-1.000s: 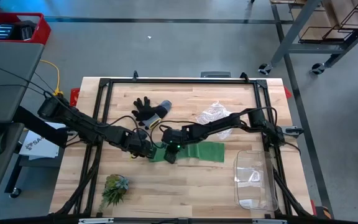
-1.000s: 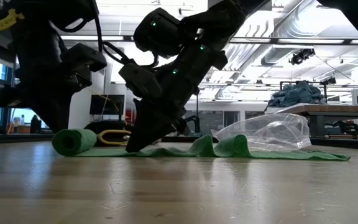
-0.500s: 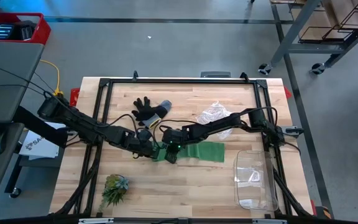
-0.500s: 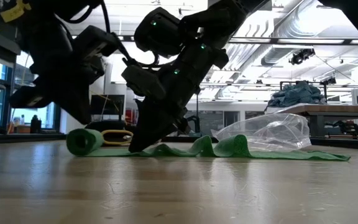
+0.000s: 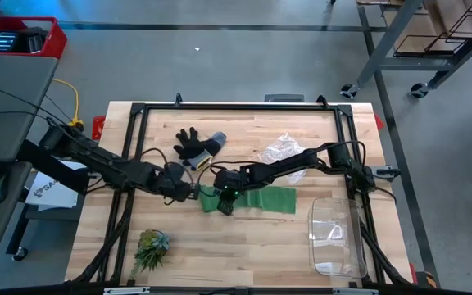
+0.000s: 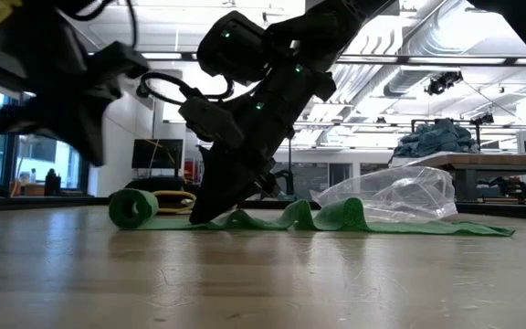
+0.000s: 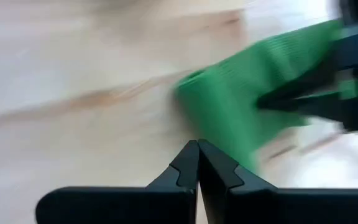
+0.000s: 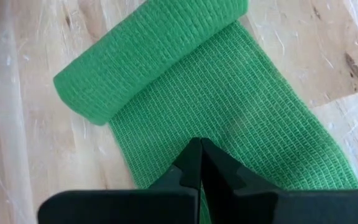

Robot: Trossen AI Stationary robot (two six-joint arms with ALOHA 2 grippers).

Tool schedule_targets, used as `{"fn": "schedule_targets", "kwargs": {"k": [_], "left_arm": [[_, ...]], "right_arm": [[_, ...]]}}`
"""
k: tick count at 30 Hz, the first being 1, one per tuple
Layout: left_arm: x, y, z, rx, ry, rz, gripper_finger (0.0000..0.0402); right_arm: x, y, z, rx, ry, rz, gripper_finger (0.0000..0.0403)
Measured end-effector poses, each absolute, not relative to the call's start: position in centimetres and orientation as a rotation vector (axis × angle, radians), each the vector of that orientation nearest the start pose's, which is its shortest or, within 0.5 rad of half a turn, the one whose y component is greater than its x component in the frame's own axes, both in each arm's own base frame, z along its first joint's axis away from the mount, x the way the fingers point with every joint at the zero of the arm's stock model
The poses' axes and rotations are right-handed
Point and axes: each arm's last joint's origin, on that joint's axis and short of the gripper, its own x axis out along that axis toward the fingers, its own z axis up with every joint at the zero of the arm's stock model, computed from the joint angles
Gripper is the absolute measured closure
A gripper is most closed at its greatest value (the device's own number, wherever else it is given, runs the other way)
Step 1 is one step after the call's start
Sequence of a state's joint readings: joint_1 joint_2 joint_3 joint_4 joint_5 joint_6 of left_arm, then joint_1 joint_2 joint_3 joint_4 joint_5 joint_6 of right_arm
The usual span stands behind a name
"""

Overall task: Roll bandage
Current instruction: Roll the green bandage

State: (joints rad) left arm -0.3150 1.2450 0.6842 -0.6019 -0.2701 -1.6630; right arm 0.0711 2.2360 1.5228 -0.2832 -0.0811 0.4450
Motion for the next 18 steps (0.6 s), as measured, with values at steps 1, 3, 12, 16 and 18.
{"fn": "schedule_targets", "kwargs": {"k": [1, 3, 12, 16, 18], "left_arm": [[20.3, -6.0, 18.5, -1.159, 0.84, 0.861, 0.0402], [20.4, -6.5, 18.1, -1.17, 0.858, 0.872, 0.0402], [23.1, -8.0, 14.7, -1.242, 0.878, 0.869, 0.0402], [23.3, -7.8, 14.0, -1.227, 0.862, 0.918, 0.0402], [23.4, -7.7, 14.0, -1.228, 0.831, 0.927, 0.0401]], "right_arm": [[45.9, 3.5, 11.5, 0.413, 1.011, -0.085, 0.0403], [45.9, 3.5, 11.5, 0.412, 1.011, -0.086, 0.0403], [45.9, 3.5, 11.5, 0.419, 1.011, -0.088, 0.0403], [45.9, 3.5, 11.5, 0.418, 1.011, -0.088, 0.0403], [45.9, 3.5, 11.5, 0.419, 1.011, -0.087, 0.0403]]}}
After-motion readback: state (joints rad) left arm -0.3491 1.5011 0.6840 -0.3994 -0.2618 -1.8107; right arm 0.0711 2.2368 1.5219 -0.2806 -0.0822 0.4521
